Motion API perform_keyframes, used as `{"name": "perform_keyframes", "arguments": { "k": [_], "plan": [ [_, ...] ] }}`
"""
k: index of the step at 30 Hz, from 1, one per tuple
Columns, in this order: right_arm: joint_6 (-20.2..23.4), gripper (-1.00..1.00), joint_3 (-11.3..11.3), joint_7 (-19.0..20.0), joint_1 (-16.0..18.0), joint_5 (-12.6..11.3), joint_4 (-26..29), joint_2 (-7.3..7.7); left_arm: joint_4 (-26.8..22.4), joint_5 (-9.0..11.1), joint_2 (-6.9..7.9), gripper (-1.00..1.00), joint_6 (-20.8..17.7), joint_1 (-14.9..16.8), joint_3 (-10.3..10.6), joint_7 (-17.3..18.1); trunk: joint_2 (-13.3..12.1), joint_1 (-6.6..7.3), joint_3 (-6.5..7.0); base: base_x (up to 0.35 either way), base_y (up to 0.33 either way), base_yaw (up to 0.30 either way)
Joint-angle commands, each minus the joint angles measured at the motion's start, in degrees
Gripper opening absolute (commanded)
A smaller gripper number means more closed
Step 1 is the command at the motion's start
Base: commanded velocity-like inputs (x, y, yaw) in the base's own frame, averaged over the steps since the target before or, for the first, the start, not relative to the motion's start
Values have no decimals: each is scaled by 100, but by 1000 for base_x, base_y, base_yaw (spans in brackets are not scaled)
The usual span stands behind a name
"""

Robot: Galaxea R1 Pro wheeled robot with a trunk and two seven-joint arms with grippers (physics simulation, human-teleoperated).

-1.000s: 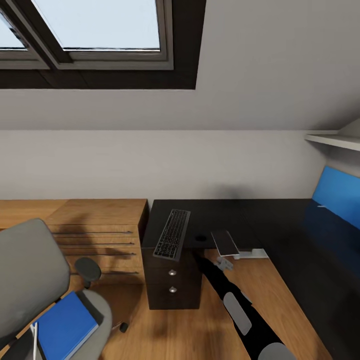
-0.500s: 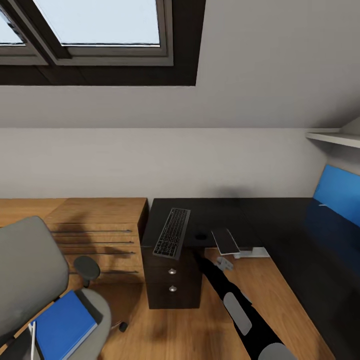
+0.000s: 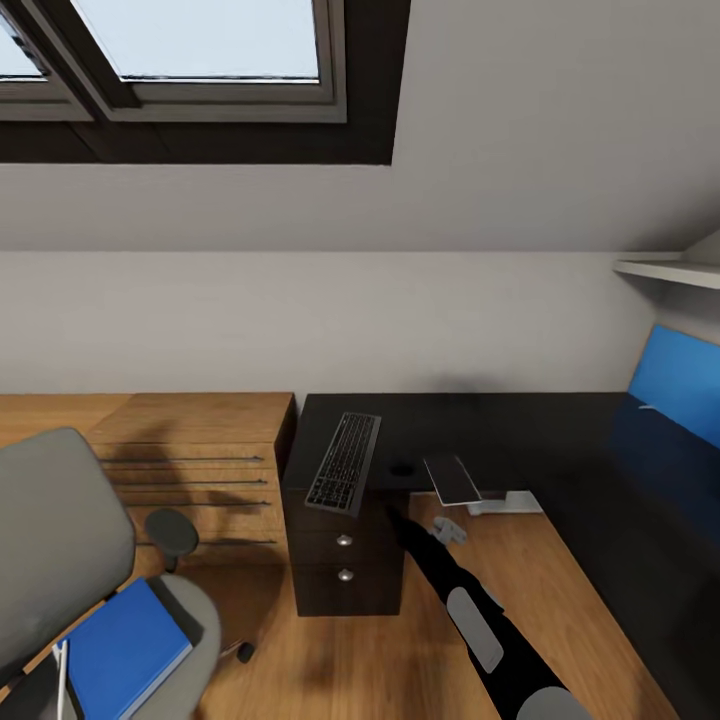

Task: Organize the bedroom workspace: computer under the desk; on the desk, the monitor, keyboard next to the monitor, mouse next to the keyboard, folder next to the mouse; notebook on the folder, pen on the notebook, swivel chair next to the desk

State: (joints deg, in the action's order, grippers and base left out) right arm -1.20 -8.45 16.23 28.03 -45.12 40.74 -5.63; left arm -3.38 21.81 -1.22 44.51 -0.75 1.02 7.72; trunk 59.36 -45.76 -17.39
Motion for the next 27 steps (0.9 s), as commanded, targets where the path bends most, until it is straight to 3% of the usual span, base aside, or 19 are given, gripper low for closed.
{"name": "perform_keyframes", "arguments": {
  "k": [1, 18, 27],
  "plan": [
    [-14, 100, -15, 16, 6, -61, -13, 1, -16, 63, -8, 100, 3, -3, 7, 45, 46, -23, -24, 0, 0, 0],
    [-18, 100, -17, 15, 9, -60, -57, -8, -143, 37, -131, 100, 16, -4, 6, 53, 727, -397, -329, 0, 0, 0],
    [-20, 100, -13, 12, 8, -58, -51, -3, -131, 51, -99, 100, -7, -3, 5, 13, 1088, -594, -491, 0, 0, 0]
  ]
}}
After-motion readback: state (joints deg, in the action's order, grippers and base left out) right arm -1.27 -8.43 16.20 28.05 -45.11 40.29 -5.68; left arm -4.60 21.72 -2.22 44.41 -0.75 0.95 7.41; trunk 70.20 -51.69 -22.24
